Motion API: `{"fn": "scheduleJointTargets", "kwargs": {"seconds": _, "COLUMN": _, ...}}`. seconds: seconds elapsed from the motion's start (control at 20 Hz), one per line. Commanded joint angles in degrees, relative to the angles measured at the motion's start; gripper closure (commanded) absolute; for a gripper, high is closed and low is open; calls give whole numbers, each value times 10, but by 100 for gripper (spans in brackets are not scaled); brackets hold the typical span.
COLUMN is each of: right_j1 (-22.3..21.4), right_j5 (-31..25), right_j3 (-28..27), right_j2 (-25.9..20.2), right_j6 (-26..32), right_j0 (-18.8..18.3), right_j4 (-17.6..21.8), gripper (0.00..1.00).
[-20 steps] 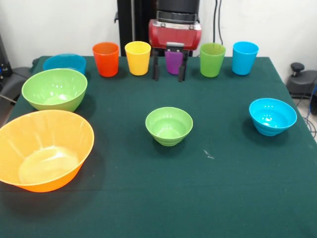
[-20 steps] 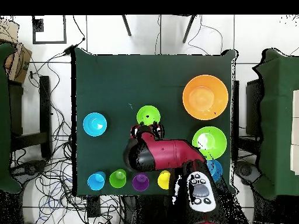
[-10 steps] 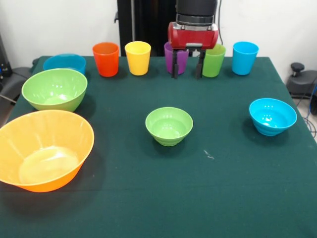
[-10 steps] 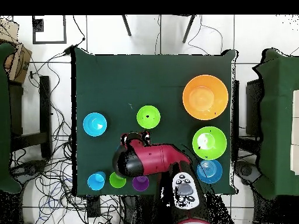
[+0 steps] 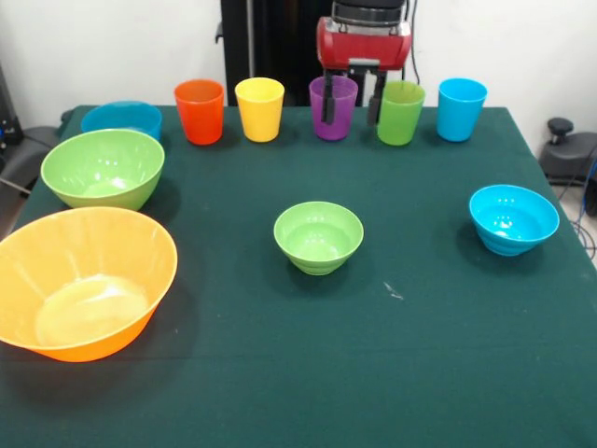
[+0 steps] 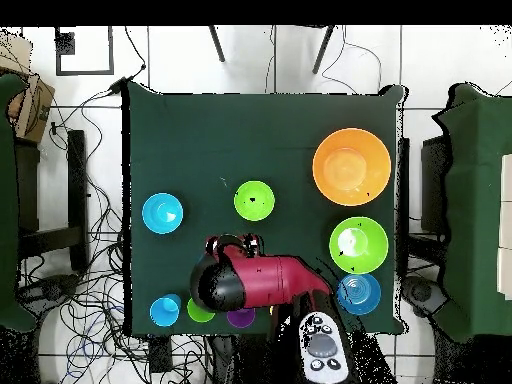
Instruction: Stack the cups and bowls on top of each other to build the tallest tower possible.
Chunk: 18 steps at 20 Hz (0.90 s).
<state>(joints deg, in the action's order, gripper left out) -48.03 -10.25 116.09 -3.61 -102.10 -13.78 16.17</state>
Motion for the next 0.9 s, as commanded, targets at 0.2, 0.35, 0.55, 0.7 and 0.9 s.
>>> {"fn": "scheduleJointTargets", "kwargs": {"seconds": 0.2, "right_j1": -47, "right_j5": -197, "right_j3": 53, "right_j2": -20, "right_j6": -22, "right_j0": 8, "right_j4": -31, "gripper": 0}}
{"fn": "scheduleJointTargets", "kwargs": {"seconds": 0.35, "right_j1": -46, "right_j5": -202, "right_j3": 47, "right_j2": -16, "right_j6": -20, "right_j0": 11, "right_j4": -20, "gripper": 0}}
{"fn": "scheduleJointTargets", "kwargs": {"seconds": 0.55, "right_j1": -46, "right_j5": -199, "right_j3": 56, "right_j2": -24, "right_j6": -31, "right_j0": 8, "right_j4": -19, "gripper": 0}}
{"fn": "scheduleJointTargets", "kwargs": {"seconds": 0.7, "right_j1": -16, "right_j5": -193, "right_j3": 36, "right_j2": -13, "right_j6": -36, "right_j0": 30, "right_j4": 9, "gripper": 0}}
{"fn": "scheduleJointTargets", "kwargs": {"seconds": 0.9, "right_j1": 19, "right_j5": -150, "right_j3": 18, "right_j2": -2, "right_j6": -51, "right_j0": 46, "right_j4": 24, "gripper": 0}}
